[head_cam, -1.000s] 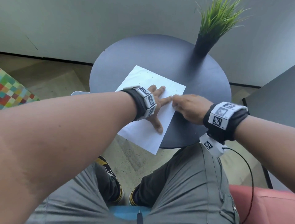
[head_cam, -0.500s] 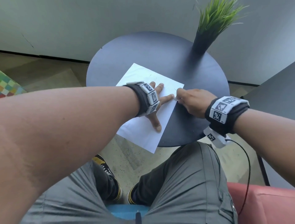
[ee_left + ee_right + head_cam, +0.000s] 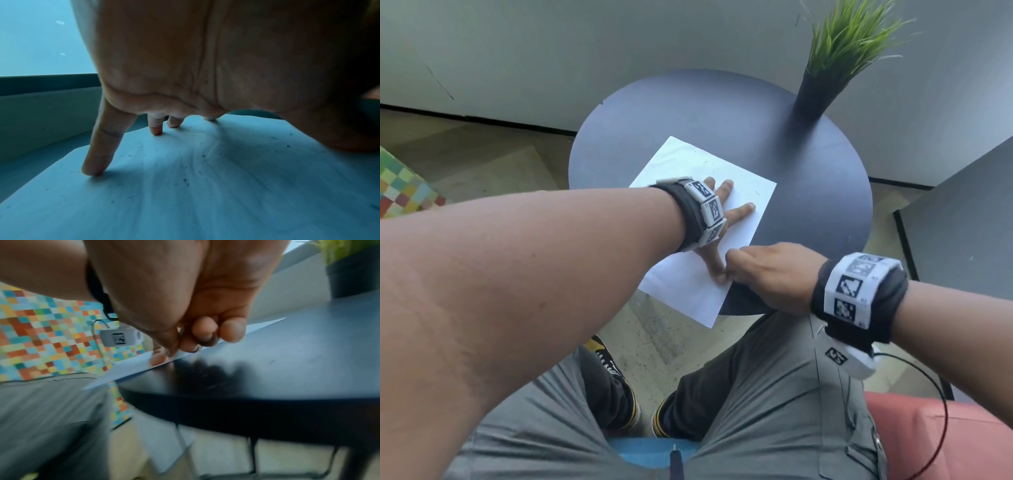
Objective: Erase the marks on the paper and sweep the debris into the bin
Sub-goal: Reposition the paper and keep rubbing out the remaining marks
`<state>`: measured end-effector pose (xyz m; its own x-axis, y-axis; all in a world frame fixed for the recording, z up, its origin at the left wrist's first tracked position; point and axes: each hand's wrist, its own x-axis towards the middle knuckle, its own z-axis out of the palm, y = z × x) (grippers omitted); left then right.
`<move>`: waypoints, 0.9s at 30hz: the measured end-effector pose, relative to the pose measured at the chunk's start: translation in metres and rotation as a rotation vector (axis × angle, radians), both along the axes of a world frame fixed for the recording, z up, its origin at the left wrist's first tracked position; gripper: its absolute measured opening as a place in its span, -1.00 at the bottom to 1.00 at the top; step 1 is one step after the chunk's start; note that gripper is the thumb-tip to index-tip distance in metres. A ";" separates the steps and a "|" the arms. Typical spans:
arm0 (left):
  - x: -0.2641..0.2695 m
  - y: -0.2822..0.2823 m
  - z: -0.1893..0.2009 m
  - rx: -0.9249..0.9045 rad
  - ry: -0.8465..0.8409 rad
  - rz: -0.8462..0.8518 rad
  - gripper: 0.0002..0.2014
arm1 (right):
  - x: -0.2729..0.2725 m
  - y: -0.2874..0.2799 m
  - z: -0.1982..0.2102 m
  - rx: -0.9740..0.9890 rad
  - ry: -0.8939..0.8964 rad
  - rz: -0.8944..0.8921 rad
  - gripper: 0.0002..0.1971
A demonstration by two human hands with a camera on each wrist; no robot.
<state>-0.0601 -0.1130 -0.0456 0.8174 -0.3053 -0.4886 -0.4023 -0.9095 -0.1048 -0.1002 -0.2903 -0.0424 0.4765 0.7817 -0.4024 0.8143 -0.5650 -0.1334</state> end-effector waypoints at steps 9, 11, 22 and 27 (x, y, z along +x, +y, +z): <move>-0.010 0.010 0.000 -0.060 0.033 0.066 0.44 | 0.015 0.021 0.000 0.013 -0.022 -0.166 -0.89; -0.013 0.012 0.001 -0.076 0.041 0.079 0.39 | 0.033 0.016 0.003 0.007 -0.067 -0.268 -0.84; -0.029 0.044 -0.005 -0.123 0.030 0.060 0.21 | -0.001 0.033 0.014 -0.025 -0.022 -0.045 -0.88; -0.028 0.042 -0.003 -0.135 0.037 0.085 0.30 | 0.051 0.020 0.022 -0.038 -0.142 -0.324 -0.82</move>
<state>-0.0878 -0.0707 -0.0486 0.8251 -0.3009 -0.4782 -0.3251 -0.9451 0.0338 -0.0497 -0.2708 -0.0208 0.7502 0.5668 -0.3404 0.6011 -0.7991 -0.0058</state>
